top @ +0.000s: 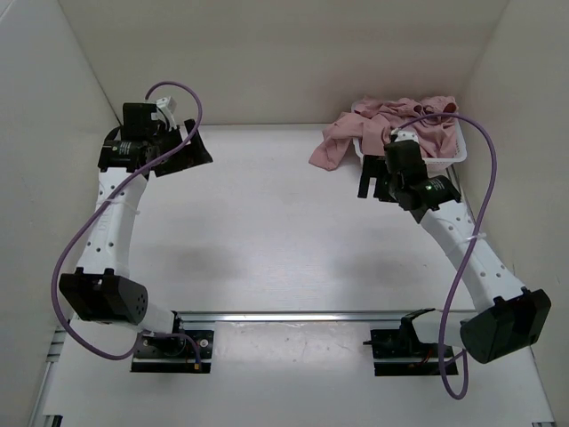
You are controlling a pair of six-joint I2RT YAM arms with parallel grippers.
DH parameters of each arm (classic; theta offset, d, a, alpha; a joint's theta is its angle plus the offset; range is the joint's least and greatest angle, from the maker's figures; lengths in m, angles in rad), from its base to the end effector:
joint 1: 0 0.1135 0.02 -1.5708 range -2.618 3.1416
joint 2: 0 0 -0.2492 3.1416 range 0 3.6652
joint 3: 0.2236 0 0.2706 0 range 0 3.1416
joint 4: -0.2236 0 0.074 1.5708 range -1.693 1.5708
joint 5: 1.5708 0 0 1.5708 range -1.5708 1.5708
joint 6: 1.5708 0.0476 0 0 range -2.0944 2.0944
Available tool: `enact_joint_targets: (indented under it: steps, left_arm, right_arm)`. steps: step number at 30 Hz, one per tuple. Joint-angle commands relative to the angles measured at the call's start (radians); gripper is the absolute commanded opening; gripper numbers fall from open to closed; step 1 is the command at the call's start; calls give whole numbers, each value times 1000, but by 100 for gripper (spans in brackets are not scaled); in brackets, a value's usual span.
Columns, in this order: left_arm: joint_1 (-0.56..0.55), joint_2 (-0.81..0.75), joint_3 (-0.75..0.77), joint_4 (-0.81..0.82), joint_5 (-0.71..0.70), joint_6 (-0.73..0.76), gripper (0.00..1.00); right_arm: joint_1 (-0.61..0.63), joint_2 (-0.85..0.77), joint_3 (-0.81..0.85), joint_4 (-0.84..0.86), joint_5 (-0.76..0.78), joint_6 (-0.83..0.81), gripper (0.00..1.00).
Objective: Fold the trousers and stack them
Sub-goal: Grab the trousers from the pile
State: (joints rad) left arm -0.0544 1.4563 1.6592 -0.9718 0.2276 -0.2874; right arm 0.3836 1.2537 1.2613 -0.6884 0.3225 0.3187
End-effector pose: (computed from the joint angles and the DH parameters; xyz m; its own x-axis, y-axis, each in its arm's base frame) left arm 0.3233 -0.0284 0.3893 -0.7268 -0.2370 -0.6447 0.0093 0.9351 -0.3542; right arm 0.2823 0.0976 0.3373 -0.5939 0.0808 -0.8004 0.0627 0.9966 0.0540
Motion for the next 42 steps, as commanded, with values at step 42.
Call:
enact_joint_targets:
  steps: [42]
  left_arm:
    - [53, -31, -32, 41, -83, -35, 100]
  right_arm:
    - [-499, 1200, 1313, -97, -255, 103, 94]
